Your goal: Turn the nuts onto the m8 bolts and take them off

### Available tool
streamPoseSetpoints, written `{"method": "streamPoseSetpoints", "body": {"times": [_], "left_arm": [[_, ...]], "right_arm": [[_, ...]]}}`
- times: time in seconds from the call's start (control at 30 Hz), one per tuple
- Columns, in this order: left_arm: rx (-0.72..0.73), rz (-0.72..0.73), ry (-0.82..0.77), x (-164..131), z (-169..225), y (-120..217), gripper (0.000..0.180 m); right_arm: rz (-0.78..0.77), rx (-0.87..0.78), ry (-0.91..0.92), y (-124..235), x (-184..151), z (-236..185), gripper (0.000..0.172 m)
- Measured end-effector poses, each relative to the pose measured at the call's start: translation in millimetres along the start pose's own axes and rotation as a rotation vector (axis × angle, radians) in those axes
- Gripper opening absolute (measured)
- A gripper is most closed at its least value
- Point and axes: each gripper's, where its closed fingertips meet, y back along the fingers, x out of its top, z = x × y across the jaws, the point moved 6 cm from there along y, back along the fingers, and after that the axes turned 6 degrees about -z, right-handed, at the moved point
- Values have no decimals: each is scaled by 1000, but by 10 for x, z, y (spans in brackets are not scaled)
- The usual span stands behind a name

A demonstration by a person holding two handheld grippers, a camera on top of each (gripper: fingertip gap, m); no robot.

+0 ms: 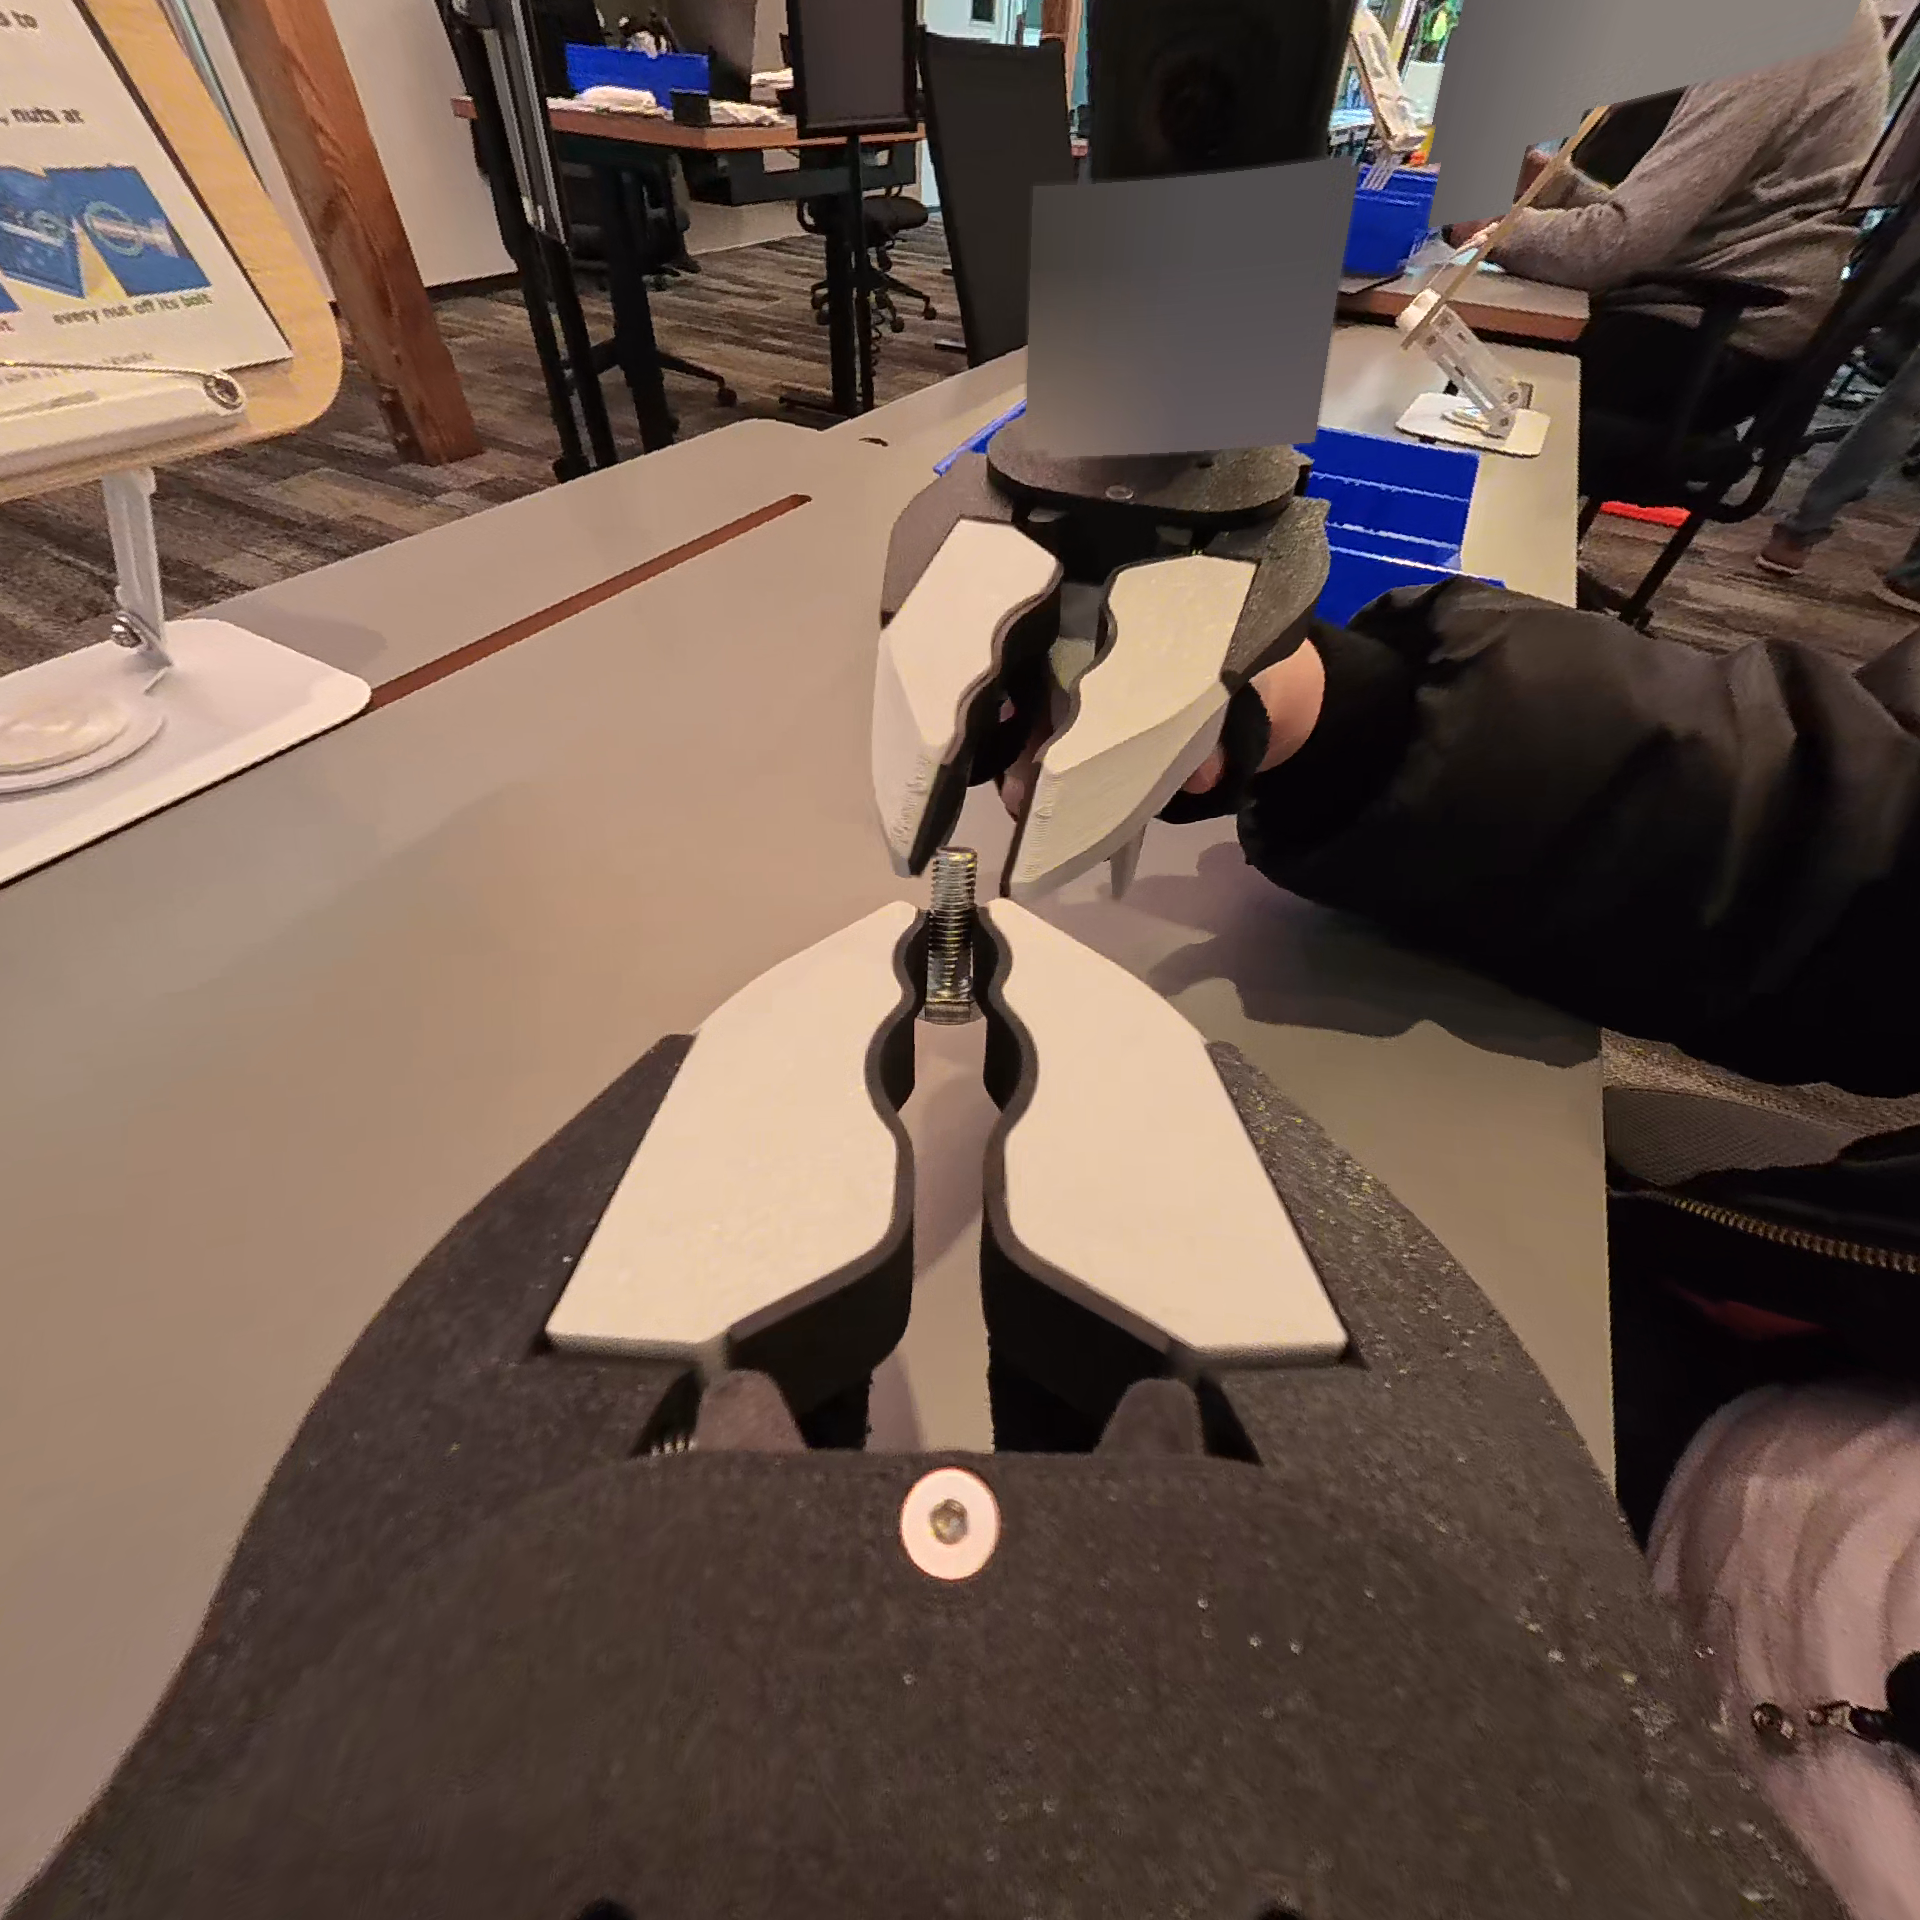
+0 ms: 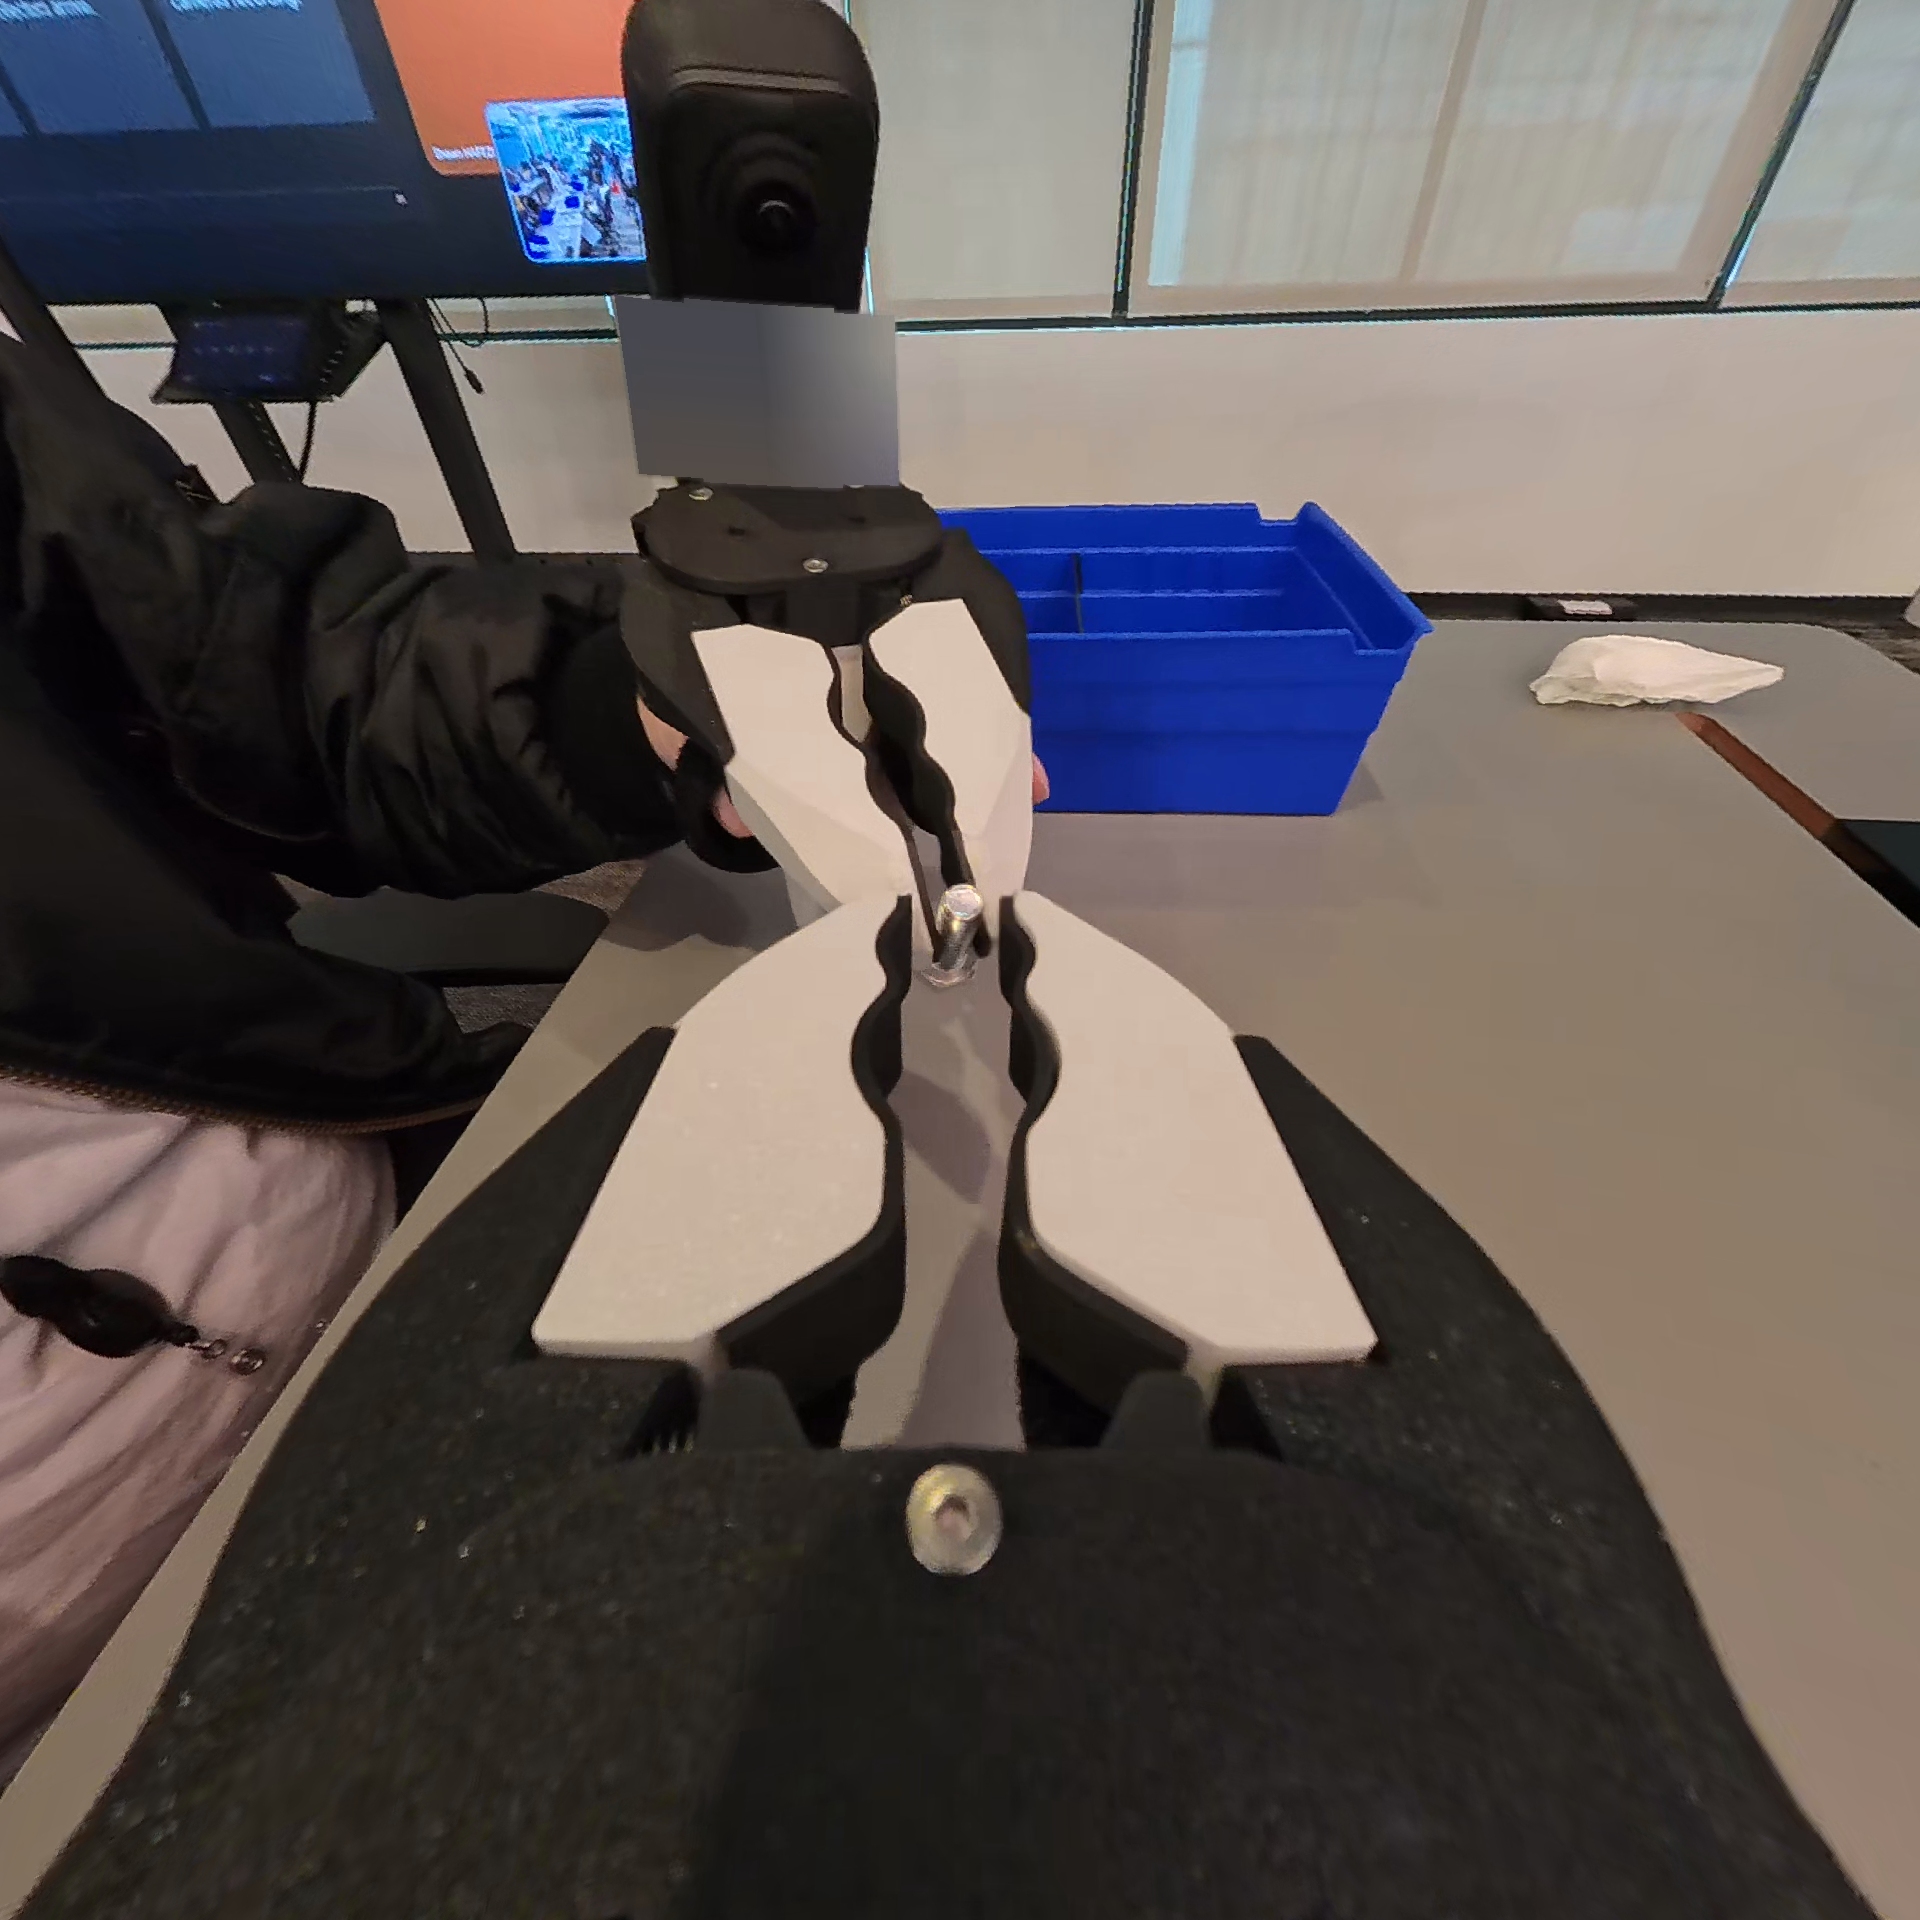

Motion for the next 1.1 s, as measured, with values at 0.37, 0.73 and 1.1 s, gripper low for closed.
{"method": "streamPoseSetpoints", "body": {"times": [0.37, 0.73, 1.1], "left_arm": [[-73, 15, -5, -25, 43, -4, 8], [-59, -44, -12, -140, 16, -21, 29], [-75, -58, -34, -169, 44, -107, 25]], "right_arm": [[7, 45, 4, 13, -16, -44, 7], [-7, 25, 15, 24, -21, -49, 7], [-23, 28, 42, 29, -24, -87, 7]]}}
